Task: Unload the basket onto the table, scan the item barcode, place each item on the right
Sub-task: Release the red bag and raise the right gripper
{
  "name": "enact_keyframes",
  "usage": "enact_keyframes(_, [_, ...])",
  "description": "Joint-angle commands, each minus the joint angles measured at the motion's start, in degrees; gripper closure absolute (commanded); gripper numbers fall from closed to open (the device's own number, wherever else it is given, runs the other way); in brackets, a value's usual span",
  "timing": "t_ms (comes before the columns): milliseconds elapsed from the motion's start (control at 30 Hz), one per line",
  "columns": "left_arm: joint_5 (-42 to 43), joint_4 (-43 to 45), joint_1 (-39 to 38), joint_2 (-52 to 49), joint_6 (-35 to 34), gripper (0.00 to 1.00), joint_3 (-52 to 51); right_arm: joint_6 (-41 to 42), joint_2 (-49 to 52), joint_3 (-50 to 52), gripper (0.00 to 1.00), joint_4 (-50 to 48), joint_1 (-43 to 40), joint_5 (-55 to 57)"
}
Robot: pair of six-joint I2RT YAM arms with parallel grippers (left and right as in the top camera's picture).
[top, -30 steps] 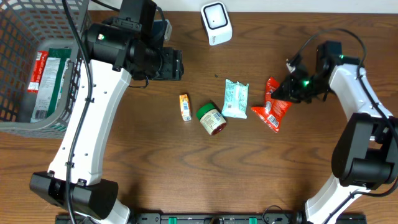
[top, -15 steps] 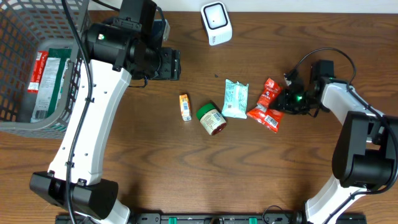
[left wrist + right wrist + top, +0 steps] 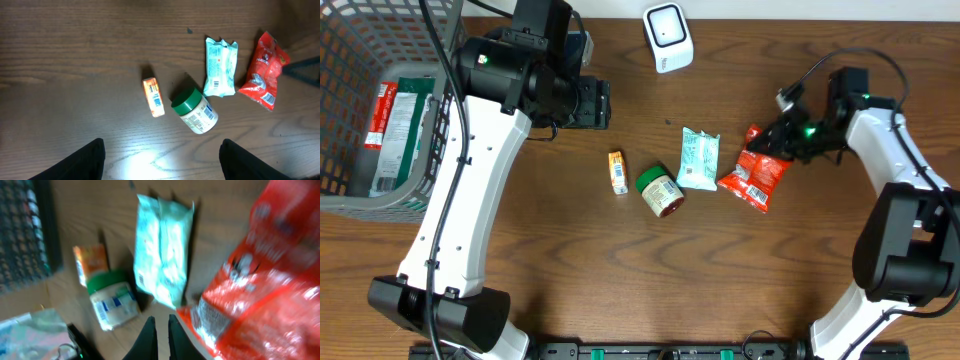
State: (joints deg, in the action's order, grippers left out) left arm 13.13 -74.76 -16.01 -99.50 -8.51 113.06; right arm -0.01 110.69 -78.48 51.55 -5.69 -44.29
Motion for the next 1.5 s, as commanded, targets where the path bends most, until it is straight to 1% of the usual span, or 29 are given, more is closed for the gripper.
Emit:
enact_keyframes(0, [-0.8, -0.2, 0.1, -0.5, 1.2, 0.27, 0.3, -1.8, -0.1, 4.4, 0.96, 0.1, 2.7, 8.1])
enact_keyframes(33, [-0.8, -0.2, 0.1, -0.5, 1.2, 0.27, 0.3, -1.8, -0.1, 7.5, 0.96, -1.5, 3.8, 11.9])
enact_keyframes(100, [-0.8, -0.2, 0.1, -0.5, 1.2, 0.27, 0.3, -1.7, -0.1, 10.8, 0.96, -4.2, 4.6, 14.4])
enact_keyframes(200, [-0.8, -0.2, 0.1, -0.5, 1.2, 0.27, 0.3, -1.7, -0.1, 15.0, 0.97, -8.3, 5.0, 14.8])
enact_keyframes(267, [-0.8, -0.2, 0.1, -0.5, 1.2, 0.27, 0.3, -1.1, -0.1, 15.5, 0.98, -9.1, 4.9, 14.0])
enact_keyframes(367, [-0.9, -0.2, 0.1, -0.5, 1.2, 0.27, 0.3, -1.1, -0.5, 13.4, 0.96, -8.7, 4.3, 6.6])
enact_keyframes(467, [-0.9, -0.2, 0.1, -0.5, 1.2, 0.27, 0.3, -1.1, -0.8, 8.9, 0.94, -8.4, 2.9, -2.4])
enact_keyframes(600, [-0.9, -0.5, 0.1, -0.5, 1.2, 0.27, 0.3, -1.1, -0.8, 4.2, 0.93, -8.5, 0.6, -3.7])
enact_keyframes(700, [-0.9, -1.0, 0.1, -0.5, 1.2, 0.27, 0.3, -1.1, -0.8, 3.4, 0.92, -9.6, -1.1, -0.6])
enact_keyframes(900, [-0.9, -1.0, 0.1, -0.5, 1.2, 0.27, 0.3, 0.9, -0.7, 5.8, 0.93, -10.1, -1.7, 16.7])
enact_keyframes(1033, [-0.9, -0.9, 0.1, -0.5, 1.2, 0.27, 0.3, 0.9, -0.7, 10.1, 0.92, -13.3, -1.4, 17.5])
enact_keyframes(1133, [-0.9, -0.8, 0.1, -0.5, 1.2, 0.27, 0.3, 0.9, -0.7, 13.4, 0.87, -17.0, -1.3, 17.5])
enact_keyframes(1233, [-0.9, -0.8, 0.1, -0.5, 1.2, 0.27, 0.3, 1.3, -0.7, 13.4, 0.83, -18.5, -1.5, 16.9])
enact_keyframes(1333, [-1.3, -0.9, 0.1, -0.5, 1.2, 0.27, 0.3, 2.8, -1.2, 10.3, 0.78, -17.1, -2.0, 12.5])
enact_keyframes(1400, [-2.8, -1.0, 0.1, -0.5, 1.2, 0.27, 0.3, 3.2, -1.8, 7.2, 0.73, -14.7, -2.2, 9.3])
enact_keyframes(1467, [-3.7, -1.3, 0.1, -0.5, 1.2, 0.27, 0.3, 3.2, -2.5, 4.3, 0.66, -11.5, -2.1, 8.7])
